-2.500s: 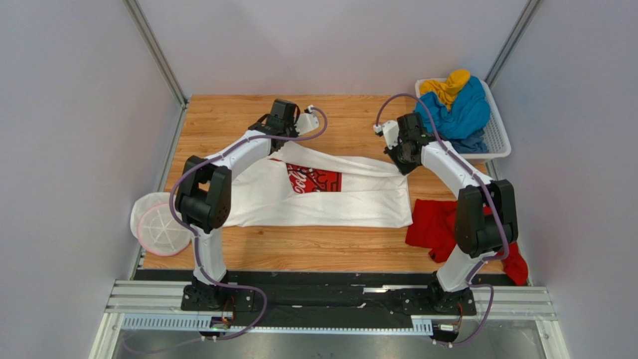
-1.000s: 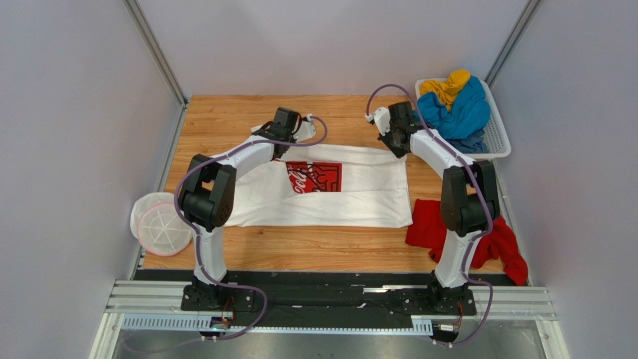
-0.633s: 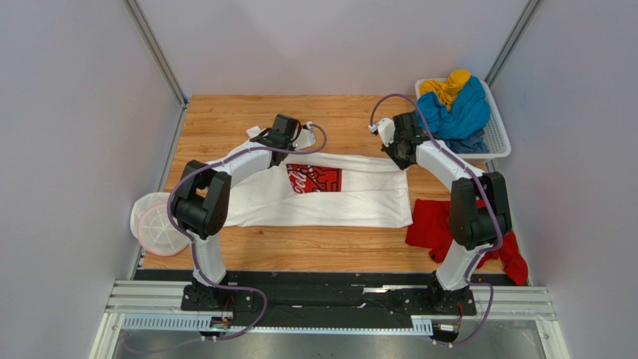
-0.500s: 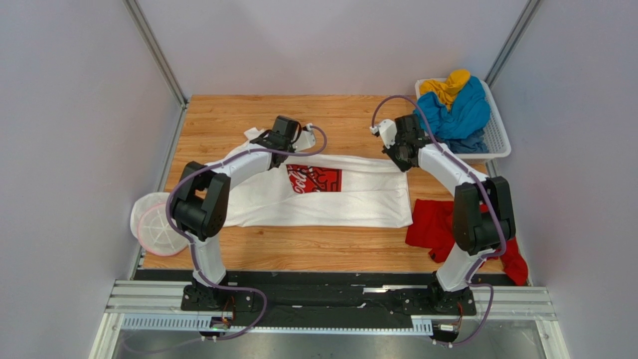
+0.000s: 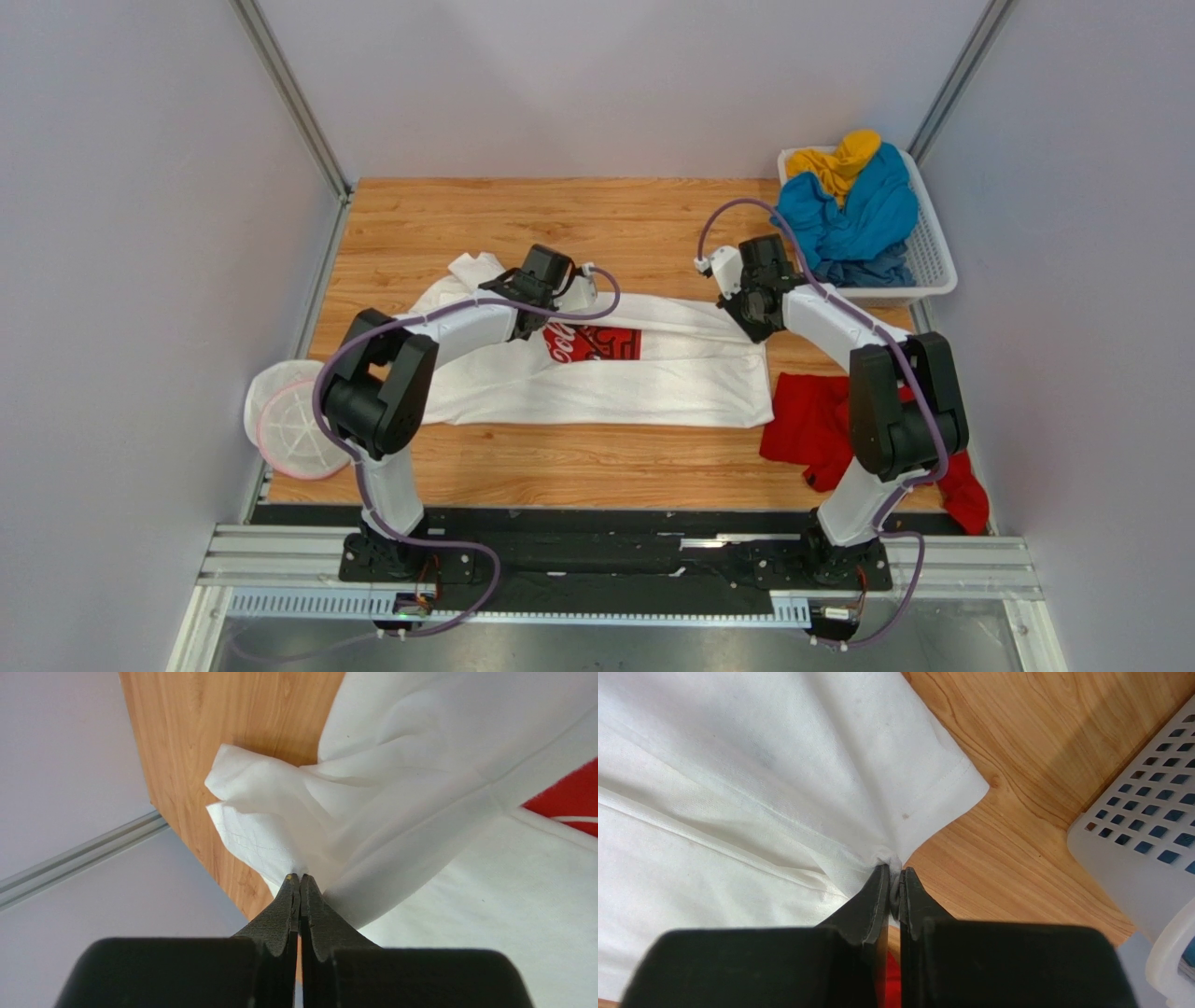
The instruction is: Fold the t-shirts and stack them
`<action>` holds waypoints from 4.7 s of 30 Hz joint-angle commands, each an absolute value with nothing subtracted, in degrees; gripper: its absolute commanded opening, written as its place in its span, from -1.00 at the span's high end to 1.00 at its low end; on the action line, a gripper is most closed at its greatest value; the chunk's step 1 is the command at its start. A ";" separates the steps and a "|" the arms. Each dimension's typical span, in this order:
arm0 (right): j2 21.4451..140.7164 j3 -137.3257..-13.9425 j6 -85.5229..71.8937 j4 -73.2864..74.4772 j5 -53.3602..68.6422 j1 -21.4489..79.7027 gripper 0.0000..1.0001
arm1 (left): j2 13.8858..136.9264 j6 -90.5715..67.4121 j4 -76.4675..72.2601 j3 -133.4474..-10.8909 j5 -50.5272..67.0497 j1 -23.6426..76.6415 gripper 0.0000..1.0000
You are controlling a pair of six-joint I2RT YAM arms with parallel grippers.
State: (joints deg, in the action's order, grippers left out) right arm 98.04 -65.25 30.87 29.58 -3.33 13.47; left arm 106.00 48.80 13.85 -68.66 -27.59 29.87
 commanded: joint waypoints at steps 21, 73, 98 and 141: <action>95.54 -60.56 29.01 26.81 -3.87 13.54 1.00 | 100.90 47.99 11.25 -59.06 -32.34 32.52 1.00; 88.42 -61.26 26.81 33.49 -5.71 15.73 0.25 | 94.05 36.39 6.59 -59.41 -31.47 31.29 -0.58; 90.09 -58.54 27.95 31.11 -6.68 15.65 0.29 | 92.90 29.00 15.73 -60.38 -19.25 19.87 -0.59; 89.82 -58.18 26.98 32.87 -4.48 15.73 0.35 | 101.69 9.85 22.06 -68.73 -7.65 10.37 -0.18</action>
